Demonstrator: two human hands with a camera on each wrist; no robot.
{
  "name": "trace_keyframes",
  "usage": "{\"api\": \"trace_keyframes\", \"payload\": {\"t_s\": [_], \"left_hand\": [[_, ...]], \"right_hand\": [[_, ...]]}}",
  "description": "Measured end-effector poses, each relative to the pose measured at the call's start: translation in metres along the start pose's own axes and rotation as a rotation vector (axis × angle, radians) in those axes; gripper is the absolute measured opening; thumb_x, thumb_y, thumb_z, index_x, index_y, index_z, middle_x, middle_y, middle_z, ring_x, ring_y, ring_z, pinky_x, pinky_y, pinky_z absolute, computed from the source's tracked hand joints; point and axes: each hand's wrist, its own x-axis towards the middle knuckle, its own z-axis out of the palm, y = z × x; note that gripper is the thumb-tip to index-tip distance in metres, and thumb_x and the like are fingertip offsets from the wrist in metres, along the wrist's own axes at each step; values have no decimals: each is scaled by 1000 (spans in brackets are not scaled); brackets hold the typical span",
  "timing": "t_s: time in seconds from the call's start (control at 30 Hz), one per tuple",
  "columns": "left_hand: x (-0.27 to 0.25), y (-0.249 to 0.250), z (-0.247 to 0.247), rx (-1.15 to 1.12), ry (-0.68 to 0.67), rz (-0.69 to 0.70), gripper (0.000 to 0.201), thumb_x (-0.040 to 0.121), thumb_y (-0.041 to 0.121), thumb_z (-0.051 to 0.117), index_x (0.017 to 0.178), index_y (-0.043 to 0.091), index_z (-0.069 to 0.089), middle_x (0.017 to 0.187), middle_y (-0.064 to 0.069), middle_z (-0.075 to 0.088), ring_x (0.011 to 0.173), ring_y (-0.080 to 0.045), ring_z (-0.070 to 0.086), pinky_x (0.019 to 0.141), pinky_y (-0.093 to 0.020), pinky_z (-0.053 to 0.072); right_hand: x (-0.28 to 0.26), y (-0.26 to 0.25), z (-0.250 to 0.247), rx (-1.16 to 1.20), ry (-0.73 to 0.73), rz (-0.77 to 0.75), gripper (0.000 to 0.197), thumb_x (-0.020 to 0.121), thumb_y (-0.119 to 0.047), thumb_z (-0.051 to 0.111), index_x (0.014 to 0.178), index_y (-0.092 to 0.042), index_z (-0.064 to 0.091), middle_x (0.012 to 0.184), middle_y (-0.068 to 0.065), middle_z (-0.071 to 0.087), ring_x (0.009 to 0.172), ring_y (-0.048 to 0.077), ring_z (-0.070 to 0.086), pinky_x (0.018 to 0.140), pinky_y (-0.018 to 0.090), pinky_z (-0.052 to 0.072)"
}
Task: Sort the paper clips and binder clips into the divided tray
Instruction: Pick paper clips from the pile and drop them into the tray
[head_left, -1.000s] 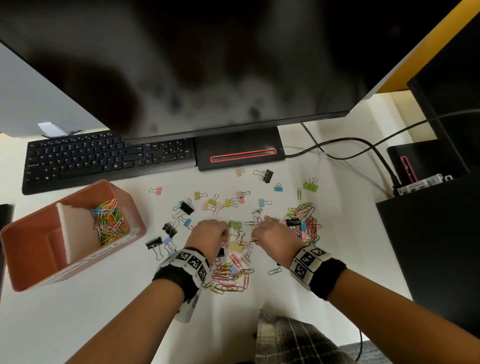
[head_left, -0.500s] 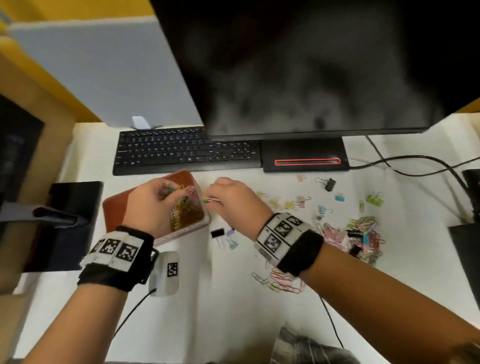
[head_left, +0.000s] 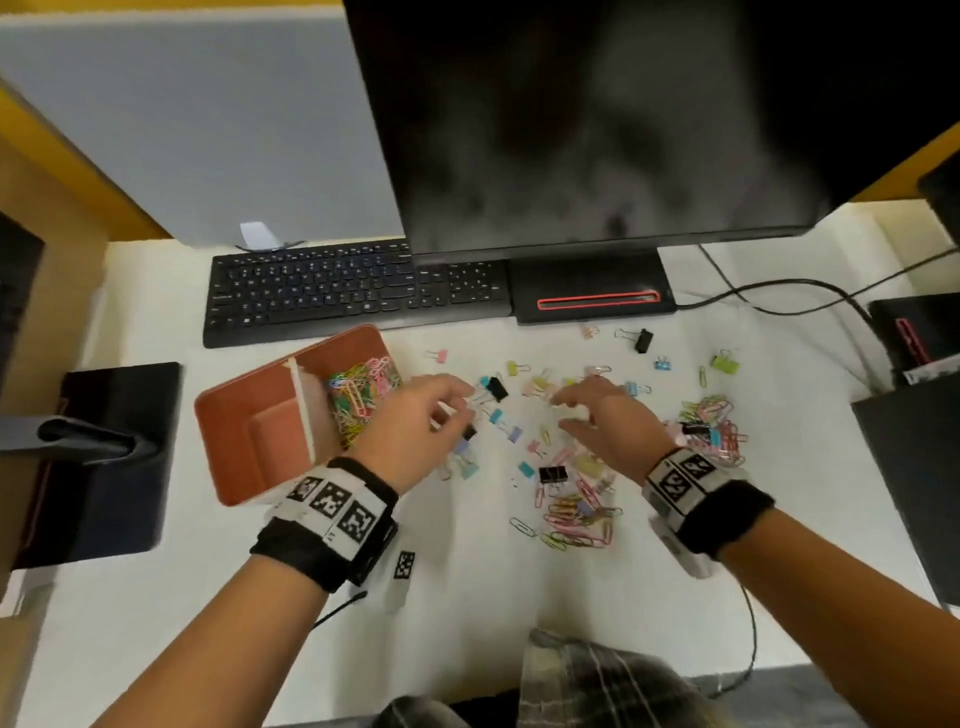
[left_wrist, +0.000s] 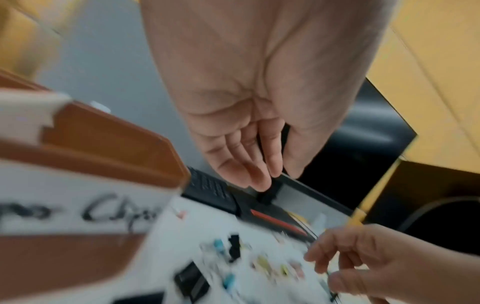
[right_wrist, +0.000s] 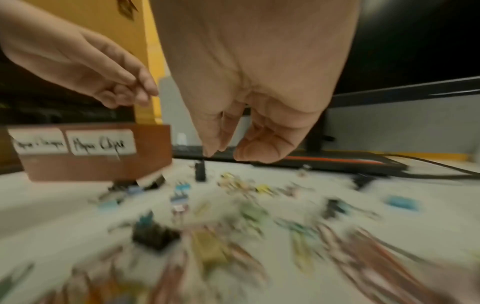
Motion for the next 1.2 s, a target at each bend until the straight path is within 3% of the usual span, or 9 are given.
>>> {"api": "trace_keyframes", "payload": {"t_s": [0.1,0.2,0.3,0.47,0.6,0.8,0.93,1.07,1.2], "left_hand": [[6,9,47,8,-172,51,25,84,20,62,109,23,60,100,5,57,75,-8,58,63,-10,41],[8,7,92,127,-342,48,35,83,28,63,117,27,56,111,3,51,91,-11,55,80,-21,45],[9,-1,125,240,-433,42,37,80,31,66,116,27,56,113,2,48,103,-16,50,92,-32,46],[15,-7,142,307,-350,82,27,84,15,59,109,22,58,108,0,56,103,-22,51,90,-36,46],[17,-9,136,205,-281,39,27,82,14,61,107,23,59,100,2,59,96,-15,53,87,-32,48],[31,-5,105,2,-15,-62,25,81,19,66,105,22,58,96,4,56,84,-5,55,72,-9,39],[45,-10,95,-10,111,-168,28,83,14,63,110,16,55,104,-3,55,88,-13,57,79,-19,42],[36,-10,96,104,84,-145,24,83,20,64,104,20,54,98,3,50,82,-11,52,72,-15,37],[13,-8,113,187,-108,-125,17,80,33,66,86,24,53,86,8,56,73,-9,53,64,-17,41]], "right_hand": [[-9,37,4,9,-72,133,37,85,-26,63,121,-29,56,115,0,53,93,15,55,87,30,47],[-4,41,12,-35,-165,119,45,83,-25,64,126,-28,54,122,3,48,108,21,53,95,34,45],[6,40,21,-17,-171,154,39,82,-29,65,120,-24,57,119,5,48,105,22,54,96,38,46],[8,48,25,89,-77,177,22,84,-18,64,105,-16,65,97,0,51,90,15,54,83,23,42],[1,61,12,186,29,157,18,83,-15,65,101,-15,65,92,-2,49,74,6,48,73,15,37],[20,63,-18,326,204,173,20,85,-18,64,105,-14,63,97,-1,58,78,11,55,74,24,48],[34,55,-14,350,123,161,40,81,-21,69,119,-19,55,107,0,52,83,11,53,83,26,49],[22,60,-2,222,68,83,36,81,-22,68,112,-22,49,95,-7,43,71,1,45,71,18,40],[9,65,17,71,-101,-12,30,83,-28,65,110,-20,57,108,-2,51,102,15,51,93,34,45]]}}
